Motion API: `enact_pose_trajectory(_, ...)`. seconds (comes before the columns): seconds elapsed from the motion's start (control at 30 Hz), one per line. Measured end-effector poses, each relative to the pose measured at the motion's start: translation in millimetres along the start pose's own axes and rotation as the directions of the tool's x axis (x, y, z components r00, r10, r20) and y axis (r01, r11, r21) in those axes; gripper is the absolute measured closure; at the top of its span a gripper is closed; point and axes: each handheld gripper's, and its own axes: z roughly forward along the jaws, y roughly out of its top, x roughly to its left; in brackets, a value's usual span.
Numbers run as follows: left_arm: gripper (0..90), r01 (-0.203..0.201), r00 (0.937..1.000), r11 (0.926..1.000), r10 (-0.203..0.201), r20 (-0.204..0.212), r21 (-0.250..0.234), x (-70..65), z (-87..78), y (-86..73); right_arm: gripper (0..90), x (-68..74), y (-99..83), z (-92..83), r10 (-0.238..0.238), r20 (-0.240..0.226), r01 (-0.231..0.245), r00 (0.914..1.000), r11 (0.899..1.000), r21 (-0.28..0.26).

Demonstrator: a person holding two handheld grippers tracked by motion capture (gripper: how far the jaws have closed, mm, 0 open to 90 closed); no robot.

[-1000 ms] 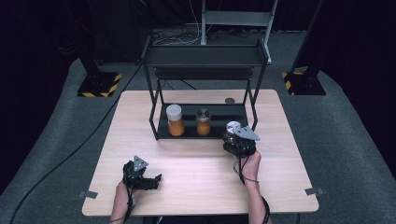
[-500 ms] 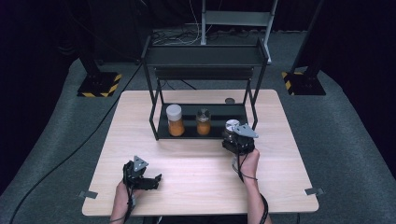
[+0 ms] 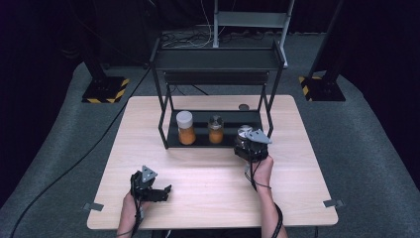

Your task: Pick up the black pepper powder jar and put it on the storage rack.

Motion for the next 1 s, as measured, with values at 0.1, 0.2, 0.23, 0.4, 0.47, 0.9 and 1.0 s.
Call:
enact_pose_trajectory(0.1, 2.3, 0.001, 1.0, 1.0, -0.001, 0.004, 0.003, 0.5, 0.1, 0.1, 30.2, -0.8, 1.6, 1.5, 0.004, 0.003, -0.004, 1.0, 1.0, -0.003)
enact_pose_trajectory(0.2, 2.3, 0.0, 1.0, 1.0, 0.0, 0.001, 0.001, 0.1, 0.0, 0.0, 30.2, -0.6, 2.8, 2.4, 0.001, 0.002, -0.001, 1.0, 1.0, -0.003)
enact_pose_trajectory(0.23, 2.3, 0.0, 1.0, 1.0, 0.0, 0.001, 0.001, 0.1, 0.0, 0.0, 30.2, -0.5, 3.2, 2.7, -0.001, 0.002, 0.001, 1.0, 1.0, -0.002)
enact_pose_trajectory(0.4, 2.3, 0.001, 1.0, 1.0, -0.001, 0.004, 0.003, 0.7, 0.1, 0.1, 30.2, -1.5, 5.5, 5.0, -0.004, 0.006, 0.004, 1.0, 1.0, -0.002)
enact_pose_trajectory(0.47, 2.3, 0.002, 1.0, 1.0, -0.002, 0.004, 0.004, 0.7, 0.1, 0.1, 30.2, -1.6, 6.6, 5.9, -0.003, 0.004, 0.003, 1.0, 1.0, -0.004)
enact_pose_trajectory(0.9, 2.3, 0.003, 1.0, 1.0, -0.004, 0.006, 0.006, 1.0, 0.1, 0.2, 30.2, -1.4, 9.1, 12.2, -0.003, 0.002, 0.003, 1.0, 1.0, 0.0)
enact_pose_trajectory(1.0, 2.3, 0.005, 1.0, 1.0, -0.005, 0.007, 0.006, 1.1, 0.2, 0.2, 30.2, -2.3, 9.3, 13.6, -0.003, 0.005, 0.003, 1.0, 1.0, 0.002)
